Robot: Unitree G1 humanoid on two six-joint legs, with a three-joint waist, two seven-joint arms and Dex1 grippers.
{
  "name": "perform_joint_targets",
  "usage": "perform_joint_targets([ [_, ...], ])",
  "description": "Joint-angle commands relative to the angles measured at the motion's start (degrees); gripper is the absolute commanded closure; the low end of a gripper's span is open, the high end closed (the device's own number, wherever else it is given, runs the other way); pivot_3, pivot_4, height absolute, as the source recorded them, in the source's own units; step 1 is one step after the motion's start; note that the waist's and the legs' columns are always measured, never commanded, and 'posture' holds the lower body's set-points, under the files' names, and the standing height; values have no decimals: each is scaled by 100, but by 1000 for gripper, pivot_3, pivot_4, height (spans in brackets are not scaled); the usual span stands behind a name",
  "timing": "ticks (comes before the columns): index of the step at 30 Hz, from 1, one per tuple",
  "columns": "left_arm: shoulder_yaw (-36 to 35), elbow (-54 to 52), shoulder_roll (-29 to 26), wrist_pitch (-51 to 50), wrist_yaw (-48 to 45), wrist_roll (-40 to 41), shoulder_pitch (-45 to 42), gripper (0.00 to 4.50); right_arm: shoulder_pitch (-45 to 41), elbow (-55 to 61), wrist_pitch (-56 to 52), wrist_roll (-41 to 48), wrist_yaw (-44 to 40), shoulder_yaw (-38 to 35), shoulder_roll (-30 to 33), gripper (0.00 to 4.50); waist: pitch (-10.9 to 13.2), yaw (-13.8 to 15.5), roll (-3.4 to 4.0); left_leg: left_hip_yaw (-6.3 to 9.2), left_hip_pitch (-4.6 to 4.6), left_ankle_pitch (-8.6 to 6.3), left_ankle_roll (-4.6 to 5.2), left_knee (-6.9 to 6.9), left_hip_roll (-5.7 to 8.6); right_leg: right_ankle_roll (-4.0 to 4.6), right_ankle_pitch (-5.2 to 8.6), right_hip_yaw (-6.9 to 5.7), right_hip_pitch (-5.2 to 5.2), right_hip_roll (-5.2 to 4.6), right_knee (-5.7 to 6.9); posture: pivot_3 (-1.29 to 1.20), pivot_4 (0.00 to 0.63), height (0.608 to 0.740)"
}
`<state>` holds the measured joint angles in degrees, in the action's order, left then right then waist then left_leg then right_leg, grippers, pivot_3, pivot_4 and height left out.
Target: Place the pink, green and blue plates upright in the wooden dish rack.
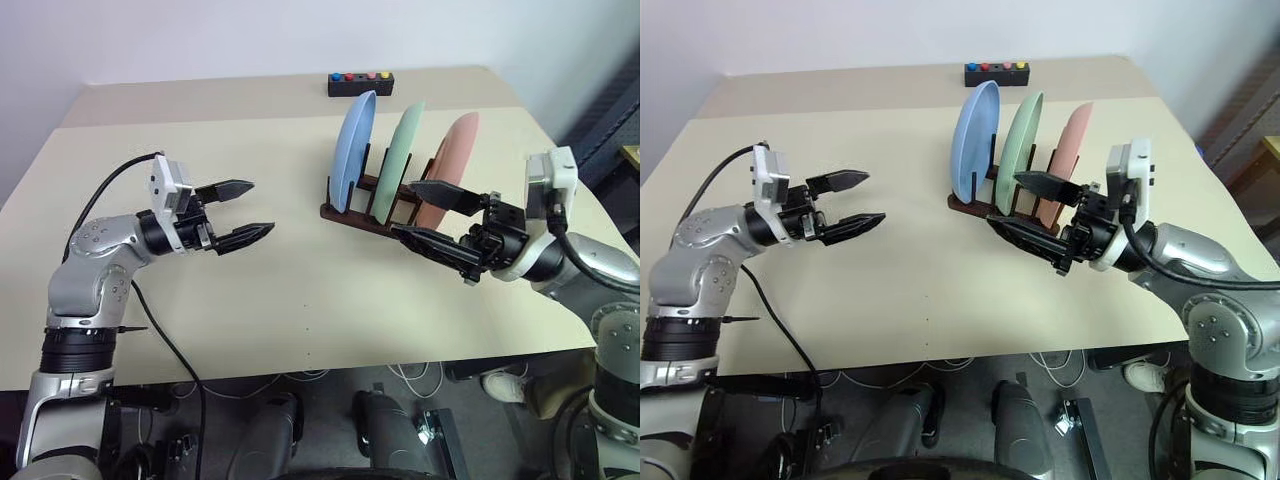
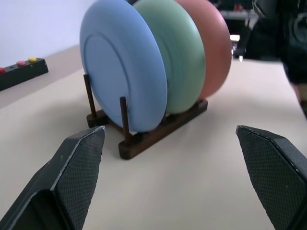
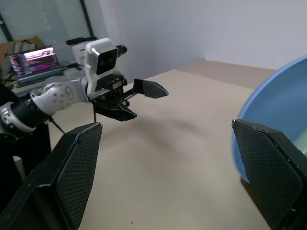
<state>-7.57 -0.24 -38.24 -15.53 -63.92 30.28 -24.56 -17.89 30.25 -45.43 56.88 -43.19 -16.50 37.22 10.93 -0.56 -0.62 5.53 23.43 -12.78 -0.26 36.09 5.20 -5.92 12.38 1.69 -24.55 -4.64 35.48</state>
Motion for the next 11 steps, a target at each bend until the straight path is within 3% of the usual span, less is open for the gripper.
perform_joint_targets([
  [1,-156,-201,-90,280,1,-84,83,0,4,275,171,86,23,59,0,61,0,-1,0,0,0,0,0,1,-1,0,0,0,0,0,1,0,150,740],
  [11,-175,-234,-128,274,-110,-39,235,0,-153,190,329,-247,39,472,65,61,0,-4,0,1,0,0,0,2,-1,0,0,-1,0,1,0,0,150,740],
])
